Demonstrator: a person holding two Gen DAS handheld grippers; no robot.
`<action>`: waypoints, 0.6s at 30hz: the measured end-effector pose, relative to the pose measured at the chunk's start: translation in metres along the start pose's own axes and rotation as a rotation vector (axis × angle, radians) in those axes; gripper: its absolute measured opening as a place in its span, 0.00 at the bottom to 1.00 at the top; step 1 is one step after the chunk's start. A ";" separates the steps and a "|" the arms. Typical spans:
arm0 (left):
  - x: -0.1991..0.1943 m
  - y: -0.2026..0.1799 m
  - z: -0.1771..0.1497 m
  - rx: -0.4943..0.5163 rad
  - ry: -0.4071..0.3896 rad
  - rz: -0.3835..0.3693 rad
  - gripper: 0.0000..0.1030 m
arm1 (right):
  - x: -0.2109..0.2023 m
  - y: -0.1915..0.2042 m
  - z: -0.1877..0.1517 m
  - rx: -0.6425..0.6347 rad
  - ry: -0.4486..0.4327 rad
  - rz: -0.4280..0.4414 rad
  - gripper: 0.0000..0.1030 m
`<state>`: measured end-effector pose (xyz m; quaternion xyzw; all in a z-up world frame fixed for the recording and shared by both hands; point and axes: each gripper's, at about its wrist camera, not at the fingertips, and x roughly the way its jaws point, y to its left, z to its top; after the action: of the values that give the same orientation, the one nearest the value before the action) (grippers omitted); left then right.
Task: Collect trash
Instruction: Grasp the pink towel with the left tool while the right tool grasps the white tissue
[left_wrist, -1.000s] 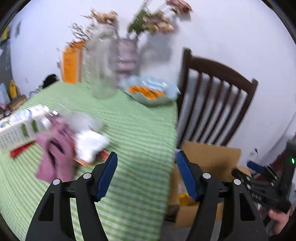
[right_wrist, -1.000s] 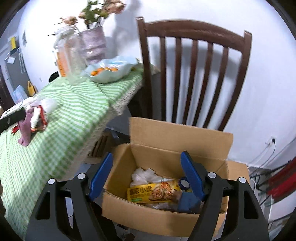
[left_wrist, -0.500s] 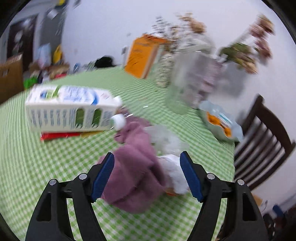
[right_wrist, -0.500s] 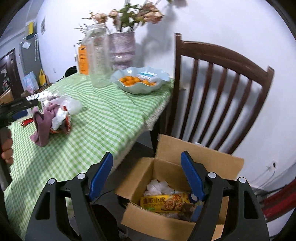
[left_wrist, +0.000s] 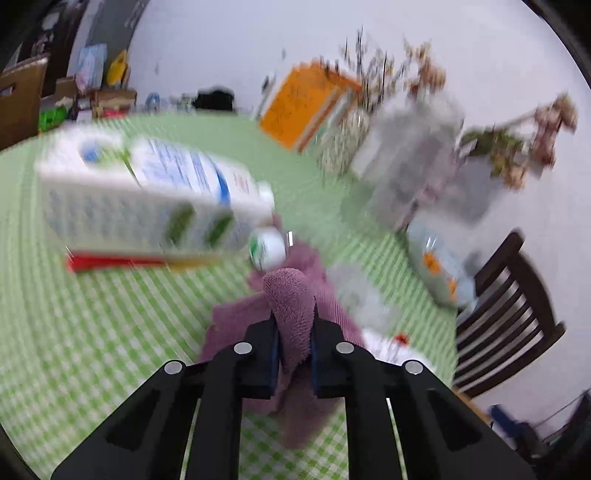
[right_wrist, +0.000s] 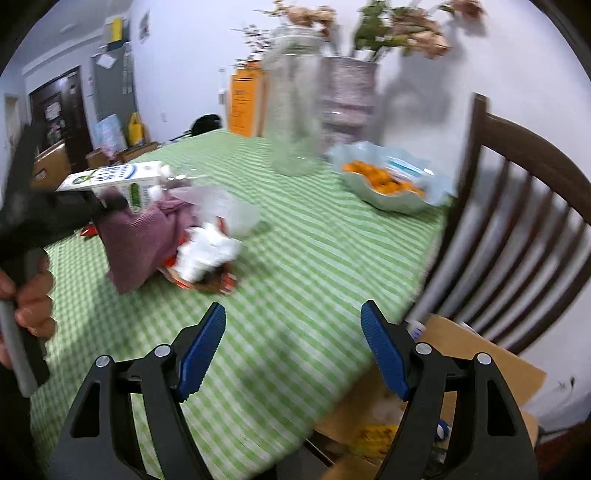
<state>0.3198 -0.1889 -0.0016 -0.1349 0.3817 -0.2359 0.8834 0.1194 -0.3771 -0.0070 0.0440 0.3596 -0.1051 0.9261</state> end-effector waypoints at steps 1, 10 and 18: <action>-0.015 0.003 0.008 -0.001 -0.038 -0.009 0.09 | 0.006 0.008 0.004 -0.016 0.001 0.011 0.71; -0.102 0.021 0.045 -0.067 -0.232 -0.129 0.08 | 0.057 0.048 0.042 -0.027 0.033 0.149 0.71; -0.138 0.014 0.052 -0.074 -0.288 -0.253 0.08 | 0.065 0.061 0.047 -0.011 0.070 0.218 0.06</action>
<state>0.2802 -0.1026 0.1118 -0.2467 0.2399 -0.3092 0.8866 0.2110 -0.3356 -0.0158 0.0813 0.3856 -0.0002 0.9191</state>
